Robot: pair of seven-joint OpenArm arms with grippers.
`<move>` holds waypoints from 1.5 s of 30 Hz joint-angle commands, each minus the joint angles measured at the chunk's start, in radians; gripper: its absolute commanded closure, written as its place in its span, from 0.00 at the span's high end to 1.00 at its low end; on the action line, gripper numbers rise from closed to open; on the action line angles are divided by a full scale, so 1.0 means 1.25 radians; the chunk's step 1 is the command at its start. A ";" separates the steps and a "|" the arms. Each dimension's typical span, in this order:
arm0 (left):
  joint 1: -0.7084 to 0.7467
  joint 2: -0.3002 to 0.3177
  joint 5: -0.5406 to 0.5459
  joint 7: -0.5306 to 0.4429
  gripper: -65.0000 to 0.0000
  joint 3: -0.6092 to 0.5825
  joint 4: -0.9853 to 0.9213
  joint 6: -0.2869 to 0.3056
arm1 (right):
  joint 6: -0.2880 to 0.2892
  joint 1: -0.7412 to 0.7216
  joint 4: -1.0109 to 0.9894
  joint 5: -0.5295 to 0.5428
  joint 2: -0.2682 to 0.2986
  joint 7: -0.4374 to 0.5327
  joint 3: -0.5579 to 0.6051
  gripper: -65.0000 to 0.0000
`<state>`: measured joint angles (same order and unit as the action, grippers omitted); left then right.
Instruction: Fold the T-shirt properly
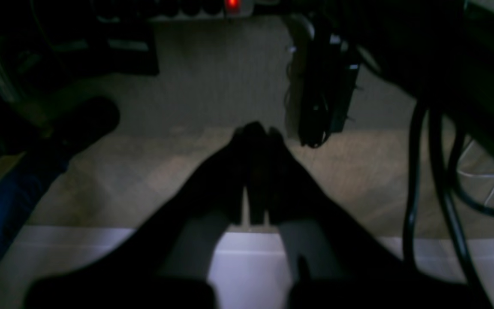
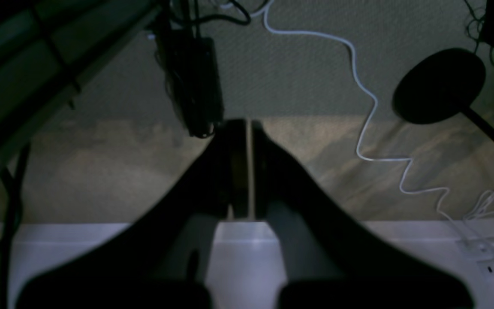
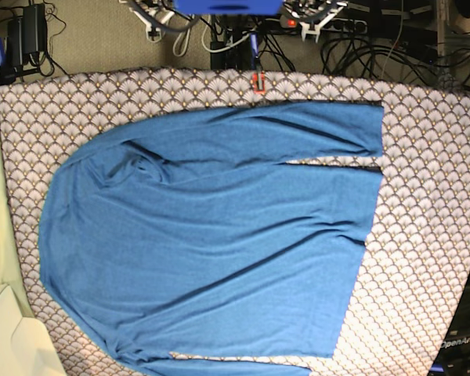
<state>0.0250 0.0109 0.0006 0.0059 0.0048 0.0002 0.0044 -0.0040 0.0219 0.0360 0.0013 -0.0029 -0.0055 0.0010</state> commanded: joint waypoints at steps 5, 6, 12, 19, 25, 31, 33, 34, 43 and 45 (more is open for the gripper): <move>0.004 -0.011 -0.001 0.002 0.00 0.000 0.002 0.000 | 0.008 0.054 0.083 0.003 -0.001 -0.002 0.002 0.00; 0.004 -0.011 -0.001 0.002 0.00 0.000 0.002 0.000 | 0.008 0.062 0.091 0.003 -0.001 -0.004 0.002 0.00; 0.001 -0.007 -0.004 0.001 0.00 -0.002 0.003 0.000 | 0.008 0.069 0.104 0.003 0.008 -0.004 -0.001 0.00; 0.031 0.008 -0.002 -0.007 0.00 -0.003 0.004 0.002 | 0.008 0.105 0.162 0.003 0.008 0.005 -0.001 0.00; 0.117 0.015 -0.004 -0.043 0.00 -0.003 0.110 0.004 | 0.008 0.276 0.465 0.003 0.008 -0.004 0.004 0.00; 0.227 0.035 -0.001 -0.043 0.00 -0.002 0.278 0.004 | 0.008 0.391 0.631 0.003 0.008 -0.004 0.004 0.00; 0.267 0.037 -0.001 -0.043 0.00 -0.002 0.340 0.004 | 0.008 0.418 0.671 0.003 0.008 -0.004 0.004 0.00; 0.292 0.039 -0.001 -0.043 0.00 -0.001 0.375 0.004 | 0.008 0.435 0.692 0.003 0.008 -0.004 0.004 0.00; 0.484 0.064 0.000 -0.045 0.00 0.002 0.738 0.004 | 0.008 0.549 0.906 0.003 0.019 -0.004 0.000 0.00; 0.519 0.064 0.000 -0.042 0.00 0.002 0.817 0.004 | 0.008 0.573 0.966 0.003 0.020 -0.004 -0.001 0.00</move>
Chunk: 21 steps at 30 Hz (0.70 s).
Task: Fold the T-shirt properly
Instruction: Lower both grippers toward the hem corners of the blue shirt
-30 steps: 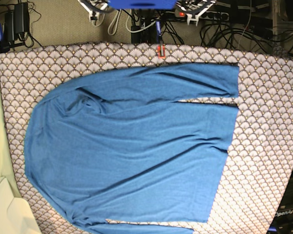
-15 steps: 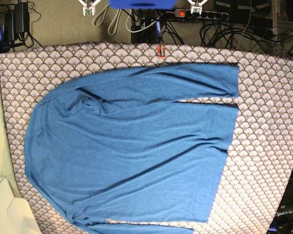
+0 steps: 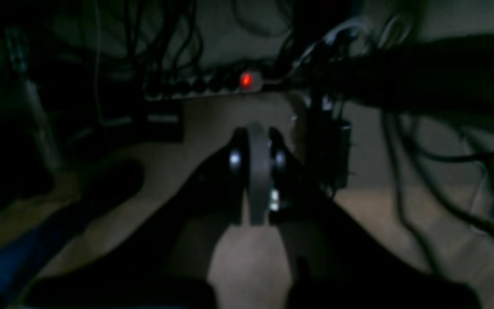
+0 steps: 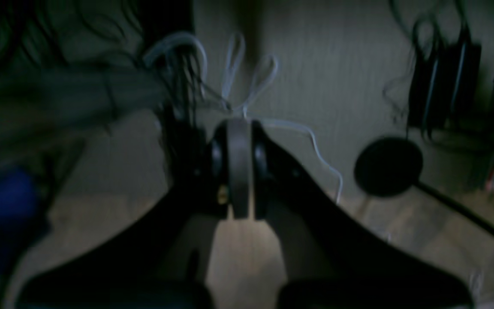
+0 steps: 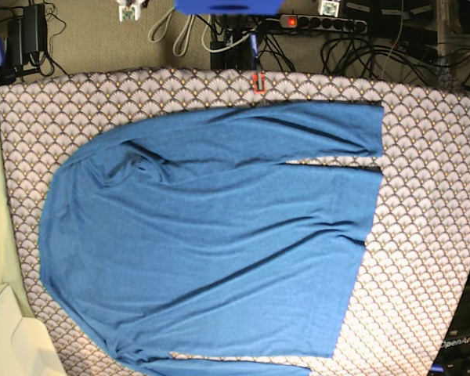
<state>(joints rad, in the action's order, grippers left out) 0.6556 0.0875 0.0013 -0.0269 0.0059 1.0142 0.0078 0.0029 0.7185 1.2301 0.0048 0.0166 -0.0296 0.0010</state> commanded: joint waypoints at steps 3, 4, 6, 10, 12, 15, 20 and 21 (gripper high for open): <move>0.053 0.003 0.000 -0.016 0.00 0.001 0.100 -0.001 | 0.002 0.058 0.102 0.000 0.005 0.016 -0.001 0.00; 0.068 0.003 0.000 -0.016 0.00 0.001 0.133 -0.002 | 0.002 0.071 0.136 0.000 0.005 0.012 -0.001 0.00; 0.089 0.003 0.000 -0.015 0.00 0.001 0.187 -0.003 | 0.002 0.092 0.192 0.000 0.005 -0.015 -0.001 0.00; 0.135 0.003 0.000 -0.015 0.00 0.001 0.293 -0.003 | 0.002 0.117 0.310 0.000 0.005 -0.106 -0.001 0.00; 0.157 0.003 -0.002 -0.015 0.00 0.001 0.336 -0.003 | 0.002 0.128 0.359 0.000 0.018 -0.125 0.000 0.00; 0.182 0.003 -0.003 -0.015 0.00 0.001 0.387 -0.003 | 0.002 0.146 0.416 0.000 0.028 -0.143 -0.001 0.00; 0.221 0.003 -0.004 -0.015 0.00 0.001 0.461 -0.003 | 0.002 0.179 0.491 -0.002 0.047 -0.152 -0.005 0.00; 0.231 0.003 -0.005 -0.015 0.00 0.001 0.474 -0.003 | 0.002 0.186 0.505 -0.002 0.049 -0.152 -0.006 0.00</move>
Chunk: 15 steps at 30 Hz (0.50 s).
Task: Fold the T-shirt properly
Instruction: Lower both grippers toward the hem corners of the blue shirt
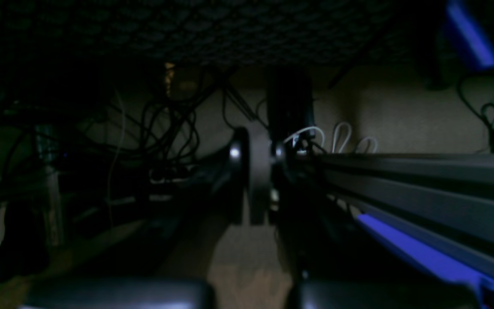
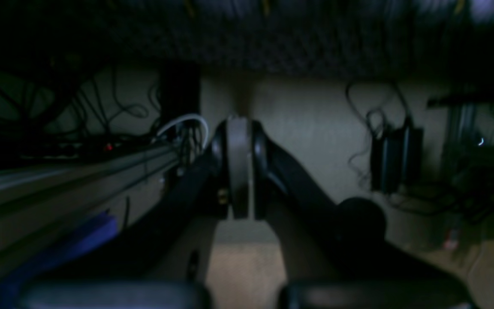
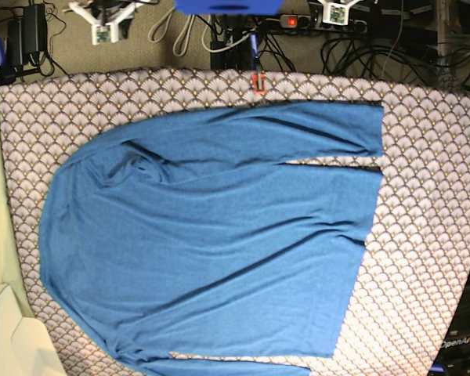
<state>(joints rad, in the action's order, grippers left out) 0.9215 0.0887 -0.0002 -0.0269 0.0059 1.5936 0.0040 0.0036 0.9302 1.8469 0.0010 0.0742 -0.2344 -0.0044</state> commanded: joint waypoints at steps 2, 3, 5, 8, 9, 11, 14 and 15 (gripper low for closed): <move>0.036 0.007 -0.004 -0.015 0.00 0.001 0.043 0.000 | 0.001 0.030 0.040 0.001 0.003 0.010 -0.011 0.00; 0.045 0.014 -0.004 -0.015 0.00 0.001 0.064 0.000 | 0.001 0.036 0.055 0.001 0.003 0.011 -0.011 0.00; 0.063 0.022 0.000 -0.015 0.00 0.001 0.097 0.000 | 0.001 0.038 0.078 0.001 0.004 0.010 -0.012 0.00; 0.082 0.023 0.000 -0.015 0.00 0.001 0.141 -0.001 | 0.001 0.043 0.104 0.000 0.016 0.010 -0.012 0.00; 0.088 0.023 0.000 -0.015 0.00 0.001 0.155 -0.001 | 0.001 0.043 0.110 0.000 0.020 0.010 -0.011 0.00; 0.099 0.023 -0.003 -0.015 0.00 0.001 0.184 -0.001 | 0.001 0.037 0.121 0.000 0.020 0.010 -0.011 0.00; 0.120 0.023 -0.004 -0.015 0.00 0.001 0.233 -0.001 | 0.001 0.027 0.134 0.000 0.022 0.010 -0.017 0.00; 0.124 0.023 -0.004 -0.015 0.00 0.001 0.248 -0.001 | 0.001 0.027 0.136 0.000 0.027 0.010 -0.027 0.00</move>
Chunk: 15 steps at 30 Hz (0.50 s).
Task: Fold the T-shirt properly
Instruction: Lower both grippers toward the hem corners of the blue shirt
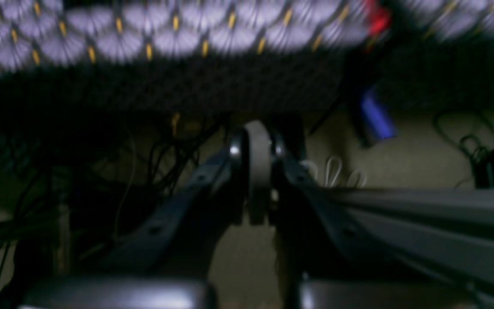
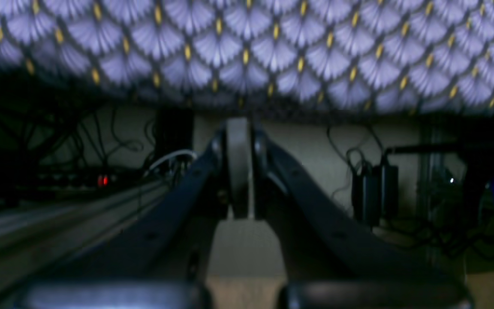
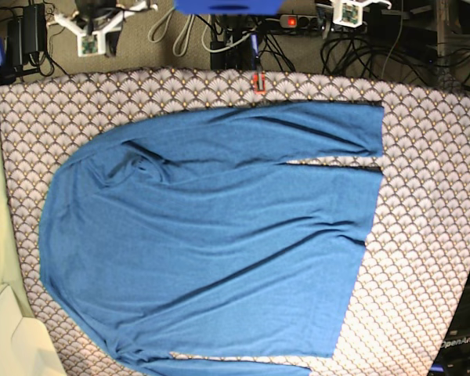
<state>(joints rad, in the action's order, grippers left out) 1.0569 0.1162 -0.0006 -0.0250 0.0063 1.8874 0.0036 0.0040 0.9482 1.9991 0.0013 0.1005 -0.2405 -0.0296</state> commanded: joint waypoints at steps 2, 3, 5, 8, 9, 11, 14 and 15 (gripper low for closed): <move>0.019 0.001 -0.004 -0.016 0.01 0.002 0.031 -0.001 | 0.001 0.008 0.014 0.000 0.009 0.019 -0.014 0.00; 0.019 0.001 -0.004 -0.016 0.01 0.004 0.035 -0.001 | 0.001 -0.001 0.015 0.000 0.010 0.019 -0.017 0.01; 0.018 -0.003 -0.001 -0.016 0.01 0.030 0.040 -0.001 | 0.001 -0.017 0.015 0.000 0.010 0.017 -0.035 0.05; 0.018 -0.005 0.000 -0.015 0.07 0.057 0.048 -0.001 | 0.001 -0.039 0.015 0.000 0.010 0.019 -0.048 0.13; 0.018 -0.005 0.000 -0.015 0.14 0.067 0.051 -0.001 | 0.001 -0.044 0.017 0.000 0.010 0.019 -0.053 0.16; 0.017 -0.005 0.000 -0.015 0.26 0.089 0.056 -0.001 | 0.001 -0.057 0.017 0.000 0.010 0.016 -0.062 0.21; 0.013 -0.005 0.000 -0.016 0.36 0.110 0.066 0.003 | 0.002 -0.067 0.017 0.000 0.010 0.016 -0.071 0.24; 0.008 -0.004 0.001 -0.016 0.36 0.111 0.067 0.003 | 0.002 -0.068 0.015 0.000 0.011 0.016 -0.073 0.23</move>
<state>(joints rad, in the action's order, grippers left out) 1.0557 0.1081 0.0006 -0.0200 0.1463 1.9533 0.0032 0.0055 0.8505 2.0022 0.0013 0.1093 -0.2401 -0.1169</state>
